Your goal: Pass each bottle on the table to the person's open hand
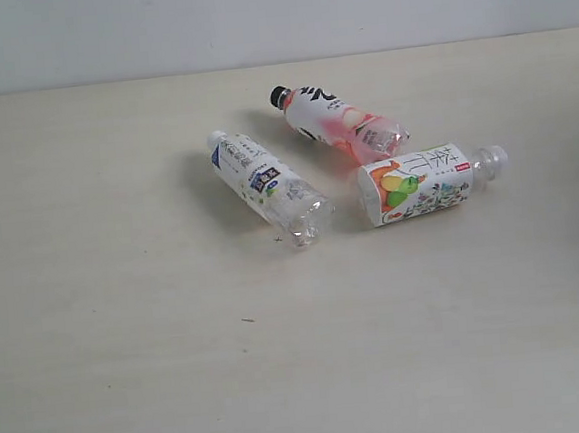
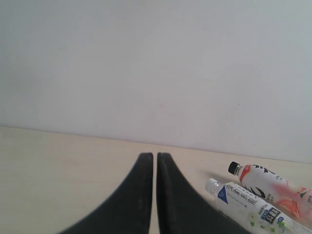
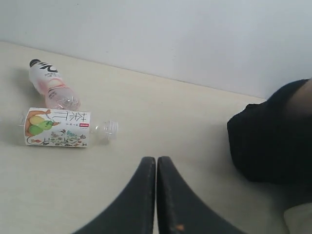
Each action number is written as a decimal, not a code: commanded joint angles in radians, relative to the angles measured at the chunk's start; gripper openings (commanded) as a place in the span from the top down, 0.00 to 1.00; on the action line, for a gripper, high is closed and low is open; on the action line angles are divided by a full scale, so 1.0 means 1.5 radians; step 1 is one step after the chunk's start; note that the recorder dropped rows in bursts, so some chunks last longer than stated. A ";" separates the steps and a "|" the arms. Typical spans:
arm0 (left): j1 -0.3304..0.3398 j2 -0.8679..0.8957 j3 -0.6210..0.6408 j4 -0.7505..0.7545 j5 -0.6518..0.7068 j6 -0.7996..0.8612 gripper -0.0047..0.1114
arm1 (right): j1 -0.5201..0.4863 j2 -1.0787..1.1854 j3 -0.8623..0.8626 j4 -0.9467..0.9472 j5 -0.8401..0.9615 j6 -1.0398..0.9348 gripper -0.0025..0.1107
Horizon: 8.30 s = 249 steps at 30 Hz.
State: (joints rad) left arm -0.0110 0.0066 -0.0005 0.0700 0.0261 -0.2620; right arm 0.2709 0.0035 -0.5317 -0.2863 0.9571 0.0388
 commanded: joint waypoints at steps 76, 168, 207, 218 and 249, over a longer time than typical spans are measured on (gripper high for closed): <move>0.000 -0.004 0.000 0.002 -0.003 0.000 0.91 | 0.045 0.092 0.202 0.191 -0.796 -0.001 0.97; 0.000 -0.004 0.000 0.002 -0.003 0.000 0.91 | 0.246 1.456 -0.715 0.191 -0.130 -0.110 0.98; 0.000 -0.004 0.000 0.002 -0.003 0.000 0.91 | 0.107 0.939 -0.464 0.049 0.093 0.071 0.98; 0.000 -0.004 0.000 0.002 -0.003 0.000 0.91 | 0.004 1.025 -0.464 0.061 0.034 0.057 0.98; 0.000 -0.004 0.000 0.002 -0.003 0.000 0.91 | 0.002 1.179 -0.521 0.014 -0.140 0.101 0.11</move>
State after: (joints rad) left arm -0.0110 0.0066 -0.0005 0.0700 0.0261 -0.2620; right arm 0.2759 1.8032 -1.3036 -0.2603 0.7748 0.1760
